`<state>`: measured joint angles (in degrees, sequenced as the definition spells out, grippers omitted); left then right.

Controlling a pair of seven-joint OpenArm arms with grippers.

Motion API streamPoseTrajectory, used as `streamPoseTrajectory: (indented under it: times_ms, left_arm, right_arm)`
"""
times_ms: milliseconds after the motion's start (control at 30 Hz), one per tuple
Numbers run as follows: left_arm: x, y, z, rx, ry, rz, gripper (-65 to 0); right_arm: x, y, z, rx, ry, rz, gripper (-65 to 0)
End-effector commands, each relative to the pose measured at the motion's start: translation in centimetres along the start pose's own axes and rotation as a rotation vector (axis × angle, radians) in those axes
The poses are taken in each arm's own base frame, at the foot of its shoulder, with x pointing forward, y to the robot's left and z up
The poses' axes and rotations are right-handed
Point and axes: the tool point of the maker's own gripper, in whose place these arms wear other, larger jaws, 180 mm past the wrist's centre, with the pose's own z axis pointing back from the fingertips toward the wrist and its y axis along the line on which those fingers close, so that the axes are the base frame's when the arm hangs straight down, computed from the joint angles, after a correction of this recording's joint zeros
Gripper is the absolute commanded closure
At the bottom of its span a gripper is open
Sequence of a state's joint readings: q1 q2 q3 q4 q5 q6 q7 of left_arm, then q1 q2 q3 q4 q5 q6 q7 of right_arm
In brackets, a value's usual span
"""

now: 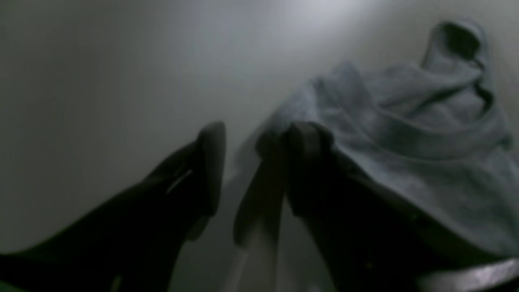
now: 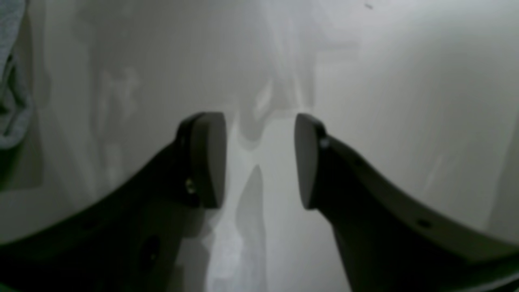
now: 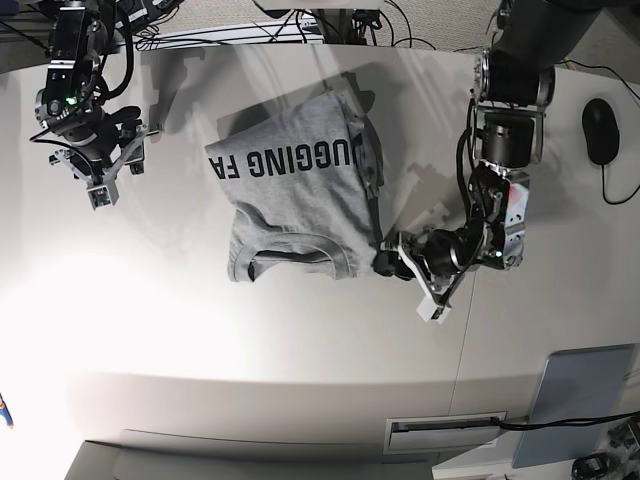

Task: Fold the T-shirt properly
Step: 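Pull the folded side with the left gripper to square the shirt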

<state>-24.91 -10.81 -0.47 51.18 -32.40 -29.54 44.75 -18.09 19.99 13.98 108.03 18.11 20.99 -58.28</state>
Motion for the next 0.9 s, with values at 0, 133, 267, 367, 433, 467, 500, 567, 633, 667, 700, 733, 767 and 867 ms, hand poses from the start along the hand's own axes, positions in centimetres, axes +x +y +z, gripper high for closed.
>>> streamPoseTrajectory:
  times_ms: [0, 133, 267, 367, 433, 467, 500, 567, 633, 667, 700, 733, 767, 867]
  left_arm:
    - [1.4, -0.4, 0.2, -0.024, -0.019, -0.007, -26.9]
    - [1.4, -1.4, -0.3, -0.066, -0.032, 0.027, -26.9]
    - [1.4, -2.4, -0.8, -0.089, -0.030, 0.023, -26.4]
    - [1.3, -3.1, -1.2, -0.107, -0.024, 0.018, -18.7]
    - [1.5, -3.3, -1.2, -0.110, -0.032, 0.019, -7.7]
    - [1.7, -3.2, -1.2, -0.109, -0.038, 0.017, -2.4]
    - [2.1, -3.1, -1.0, -0.107, -0.041, 0.012, 0.0]
    - [2.6, -3.6, -0.4, -0.143, -0.007, 0.026, 0.0]
    - [3.4, -5.4, 0.9, -0.253, 0.043, 0.030, 0.0]
    - [3.9, -6.6, 1.8, -0.323, 0.053, 0.009, 0.0]
    - [4.3, -7.6, 2.7, -0.386, 0.060, -0.002, 0.0]
    - [4.9, -8.5, 3.7, -0.437, 0.050, -0.005, 0.0]
    - [5.3, -9.1, 4.4, -0.466, 0.039, -0.015, 0.0]
    - [6.4, -8.9, 5.9, -0.450, -0.013, -0.051, 0.0]
  right_arm:
    - [1.1, -0.5, 0.5, -0.013, -0.038, 0.013, -27.3]
    - [1.1, -0.5, 0.5, -0.012, -0.038, 0.013, -27.3]
    - [1.1, -0.5, 0.5, -0.013, -0.037, 0.013, -27.3]
    - [1.1, -0.5, 0.5, -0.013, -0.037, 0.013, -27.3]
    - [1.1, -0.5, 0.5, -0.013, -0.037, 0.014, -27.3]
    - [1.1, -0.5, 0.5, -0.012, -0.038, 0.014, -27.3]
    - [1.1, -0.5, 0.5, -0.013, -0.038, 0.014, -27.3]
    - [1.1, -0.5, 0.5, -0.013, -0.038, 0.014, -27.3]
    - [1.2, -0.5, 0.5, -0.013, -0.043, 0.014, -27.3]
    - [1.3, -0.5, 0.5, -0.012, -0.048, 0.014, -27.3]
    - [1.4, -0.5, 0.5, -0.013, -0.050, 0.014, -27.3]
    - [1.4, -0.5, 0.5, -0.013, -0.050, 0.013, -27.3]
    - [1.3, -0.5, 0.5, -0.013, -0.048, 0.014, -27.3]
    - [1.3, -0.5, 0.5, -0.013, -0.048, 0.014, -27.3]
